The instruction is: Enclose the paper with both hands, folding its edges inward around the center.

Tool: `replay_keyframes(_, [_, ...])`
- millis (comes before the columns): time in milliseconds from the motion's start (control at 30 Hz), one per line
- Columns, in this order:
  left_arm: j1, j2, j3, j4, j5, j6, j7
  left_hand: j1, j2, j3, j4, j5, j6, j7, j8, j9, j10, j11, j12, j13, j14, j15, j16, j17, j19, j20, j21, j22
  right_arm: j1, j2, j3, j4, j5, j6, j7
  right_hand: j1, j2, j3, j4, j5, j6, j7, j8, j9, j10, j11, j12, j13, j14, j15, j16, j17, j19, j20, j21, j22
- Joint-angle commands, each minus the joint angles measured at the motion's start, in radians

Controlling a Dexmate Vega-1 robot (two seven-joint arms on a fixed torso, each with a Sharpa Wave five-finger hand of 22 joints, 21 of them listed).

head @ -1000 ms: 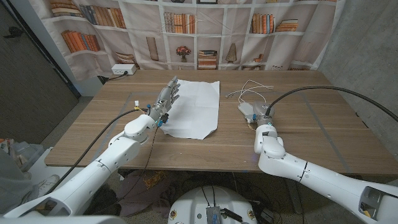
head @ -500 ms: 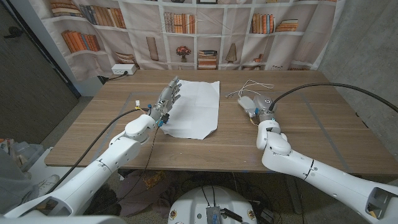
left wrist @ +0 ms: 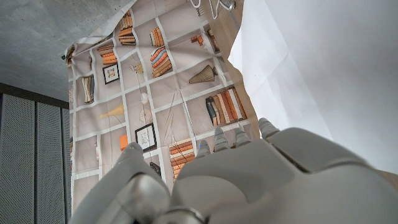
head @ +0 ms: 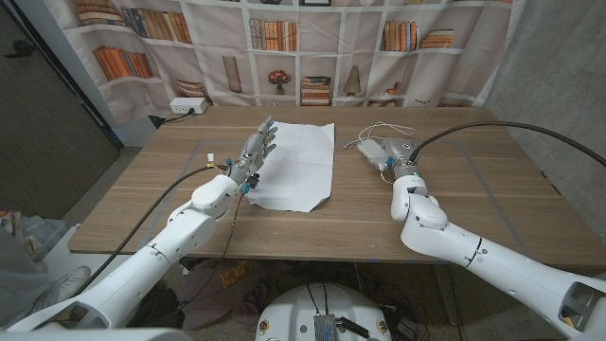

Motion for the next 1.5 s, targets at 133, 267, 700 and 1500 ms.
replay_keyframes(133, [0.036, 0.008, -0.011, -0.040, 0.000, 0.005, 0.026, 0.004, -0.008, -0.005, 0.003, 0.004, -0.004, -0.001, 0.004, 0.002, -0.004, 0.001, -0.002, 0.003, -0.085, -0.002, 0.005, 0.001, -0.023, -0.002, 0.001, 0.005, 0.047, 0.040, -0.009, 0.051, -0.005, 0.084, 0.014, 0.163, 0.153, 0.155, -0.048, 0.036, 0.021, -0.013, 0.000, 0.003, 0.108, -0.097, 0.001, 0.007, 0.113, -0.248, -0.002, 0.005, 0.008, -0.113, 0.011, 0.005])
replay_keyframes(267, [0.039, 0.009, -0.013, -0.044, 0.002, 0.002, 0.028, 0.003, -0.008, -0.006, 0.003, 0.004, -0.003, 0.001, 0.004, 0.002, -0.003, 0.001, -0.001, 0.003, -0.085, -0.002, 0.005, 0.001, -0.022, -0.001, 0.001, 0.005, 0.068, 0.055, -0.021, 0.085, -0.012, 0.111, 0.021, 0.165, 0.152, 0.157, -0.048, 0.039, 0.022, -0.015, -0.001, 0.003, 0.108, -0.097, -0.001, 0.007, 0.115, -0.248, -0.004, 0.005, 0.003, -0.114, 0.016, 0.005])
replay_keyframes(700, [0.058, 0.016, -0.023, -0.057, -0.002, 0.001, 0.039, 0.003, -0.008, -0.008, 0.004, 0.004, -0.003, 0.000, 0.004, 0.001, -0.002, 0.002, -0.002, 0.003, -0.085, -0.002, 0.005, 0.001, -0.022, -0.002, 0.002, 0.005, 0.098, 0.108, -0.031, 0.153, -0.012, 0.160, 0.023, 0.168, 0.149, 0.161, -0.047, 0.046, 0.021, -0.012, -0.006, 0.003, 0.102, -0.095, -0.008, 0.008, 0.111, -0.248, -0.011, 0.007, -0.008, -0.113, 0.029, 0.007])
replay_keyframes(1500, [0.101, 0.039, -0.041, -0.093, -0.017, 0.000, 0.042, 0.002, -0.007, -0.011, 0.005, 0.004, -0.004, 0.000, 0.004, 0.001, -0.002, 0.003, -0.003, 0.003, -0.085, -0.002, 0.006, 0.001, -0.022, -0.003, 0.003, 0.005, 0.195, 0.258, -0.070, 0.343, -0.017, 0.240, -0.041, 0.171, 0.137, 0.161, -0.050, 0.056, -0.005, -0.003, -0.023, 0.003, 0.086, -0.093, -0.023, 0.011, 0.098, -0.248, -0.024, 0.012, -0.025, -0.111, 0.053, 0.006])
